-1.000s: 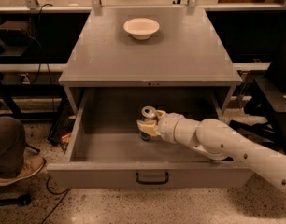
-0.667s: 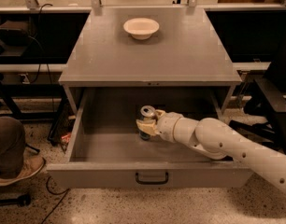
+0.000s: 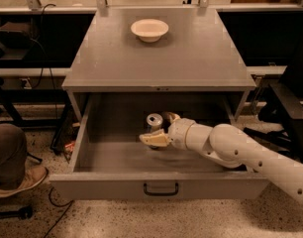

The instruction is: Place redbull can into top drawer

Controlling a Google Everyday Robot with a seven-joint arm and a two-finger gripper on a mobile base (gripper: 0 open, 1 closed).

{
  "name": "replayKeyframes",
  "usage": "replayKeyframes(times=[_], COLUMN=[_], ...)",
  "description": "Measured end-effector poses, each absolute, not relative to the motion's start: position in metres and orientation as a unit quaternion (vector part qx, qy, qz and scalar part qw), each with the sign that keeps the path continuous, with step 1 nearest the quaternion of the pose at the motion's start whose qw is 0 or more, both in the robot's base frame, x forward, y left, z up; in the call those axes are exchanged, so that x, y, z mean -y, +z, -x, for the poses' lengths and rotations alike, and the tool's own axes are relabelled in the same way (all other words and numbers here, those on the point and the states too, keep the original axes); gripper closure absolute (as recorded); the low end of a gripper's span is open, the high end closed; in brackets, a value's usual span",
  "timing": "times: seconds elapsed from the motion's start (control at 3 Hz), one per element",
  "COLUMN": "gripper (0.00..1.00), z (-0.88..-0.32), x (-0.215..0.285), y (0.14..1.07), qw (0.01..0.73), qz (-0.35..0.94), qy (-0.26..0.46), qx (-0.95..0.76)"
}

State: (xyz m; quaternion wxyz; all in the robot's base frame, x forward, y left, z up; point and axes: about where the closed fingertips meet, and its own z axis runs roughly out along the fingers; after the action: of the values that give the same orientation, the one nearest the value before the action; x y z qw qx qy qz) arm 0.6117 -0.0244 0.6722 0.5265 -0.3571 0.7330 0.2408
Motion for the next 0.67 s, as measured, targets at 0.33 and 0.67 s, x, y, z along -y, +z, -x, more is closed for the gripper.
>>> replayKeyframes(times=[0.33,0.67], gripper=[0.0,0.0], z=[-0.612,-0.61], x=[0.039,0.087], y=[0.683,0.706], qw=[0.532,0.525], qz=[0.356,0.363], qy=[0.242,0.23], qx=[-0.73,-0.735])
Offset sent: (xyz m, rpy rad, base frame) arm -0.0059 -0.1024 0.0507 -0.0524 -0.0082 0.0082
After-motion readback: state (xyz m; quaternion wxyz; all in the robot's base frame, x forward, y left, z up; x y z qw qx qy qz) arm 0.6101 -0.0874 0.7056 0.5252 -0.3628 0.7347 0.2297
